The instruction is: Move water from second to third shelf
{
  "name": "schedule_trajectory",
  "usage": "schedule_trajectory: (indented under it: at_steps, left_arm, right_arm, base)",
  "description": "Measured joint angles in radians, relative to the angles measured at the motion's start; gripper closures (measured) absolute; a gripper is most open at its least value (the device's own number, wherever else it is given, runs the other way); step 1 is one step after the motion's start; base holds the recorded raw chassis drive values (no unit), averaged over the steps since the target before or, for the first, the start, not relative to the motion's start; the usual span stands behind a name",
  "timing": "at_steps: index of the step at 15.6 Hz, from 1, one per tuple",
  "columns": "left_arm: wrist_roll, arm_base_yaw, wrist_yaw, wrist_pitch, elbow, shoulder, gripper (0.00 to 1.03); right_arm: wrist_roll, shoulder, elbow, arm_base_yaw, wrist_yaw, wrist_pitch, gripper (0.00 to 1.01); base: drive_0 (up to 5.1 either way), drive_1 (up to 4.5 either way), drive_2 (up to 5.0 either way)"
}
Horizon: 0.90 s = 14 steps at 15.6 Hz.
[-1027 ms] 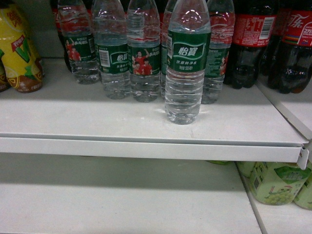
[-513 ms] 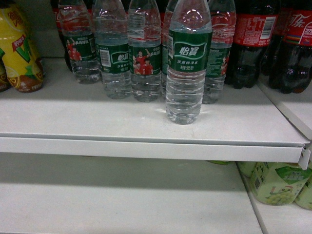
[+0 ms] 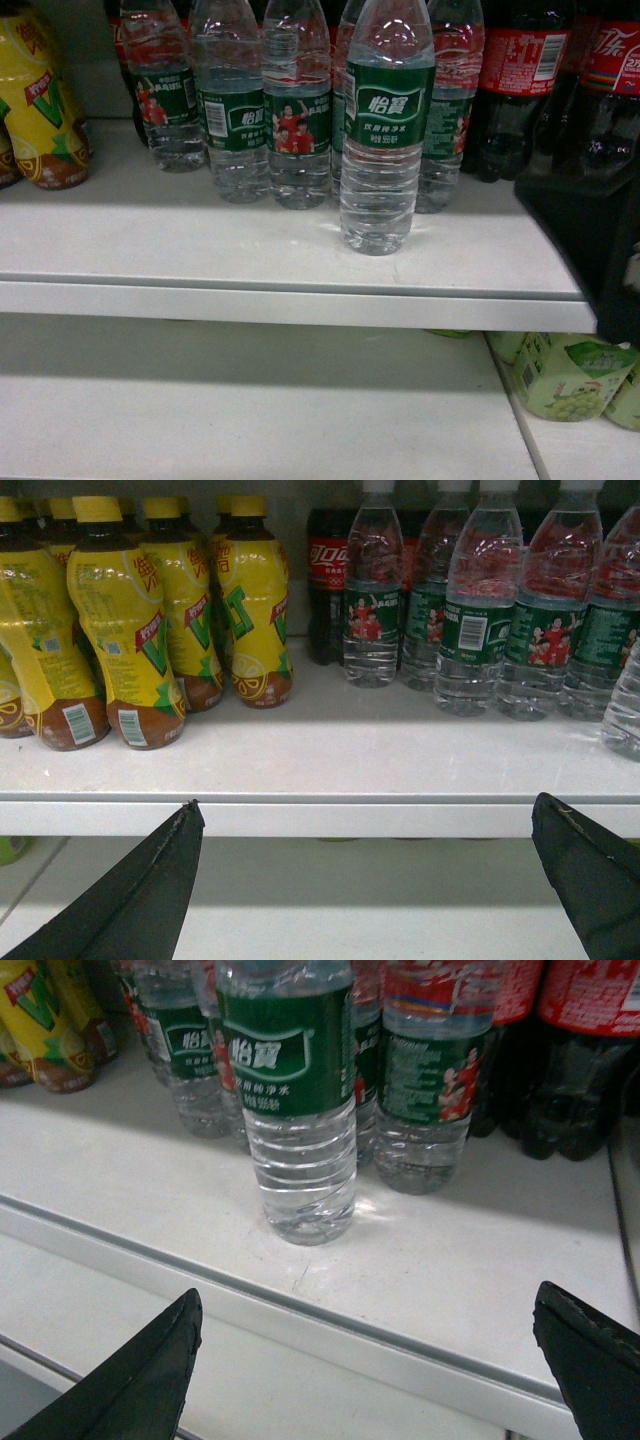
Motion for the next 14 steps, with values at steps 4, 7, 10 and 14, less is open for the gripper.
schedule_trajectory:
  at_steps: [4,7,10,14]
  left_arm:
    - [0.000,0.000,0.000,0.000,0.000,0.000,0.05]
    - [0.000,0.000,0.000,0.000,0.000,0.000,0.05]
    - [0.000,0.000,0.000,0.000,0.000,0.000,0.05]
    - [0.000,0.000,0.000,0.000,0.000,0.000,0.05]
  right_arm:
    - [0.022,0.148,0.038,0.089,0.013,0.068,0.03]
    - [0.074,0.201,0.113,0.149,0.017,0.073,0.03]
    - [0.112,0.273,0.208,0.188,0.045,0.064,0.03]
    - [0.134,0.361,0.350,0.196,0.104,0.018,0.03]
  base:
    - [0.0,0.00,0.0]
    - [0.0,0.00,0.0]
    - [0.0,0.00,0.0]
    - [0.0,0.00,0.0]
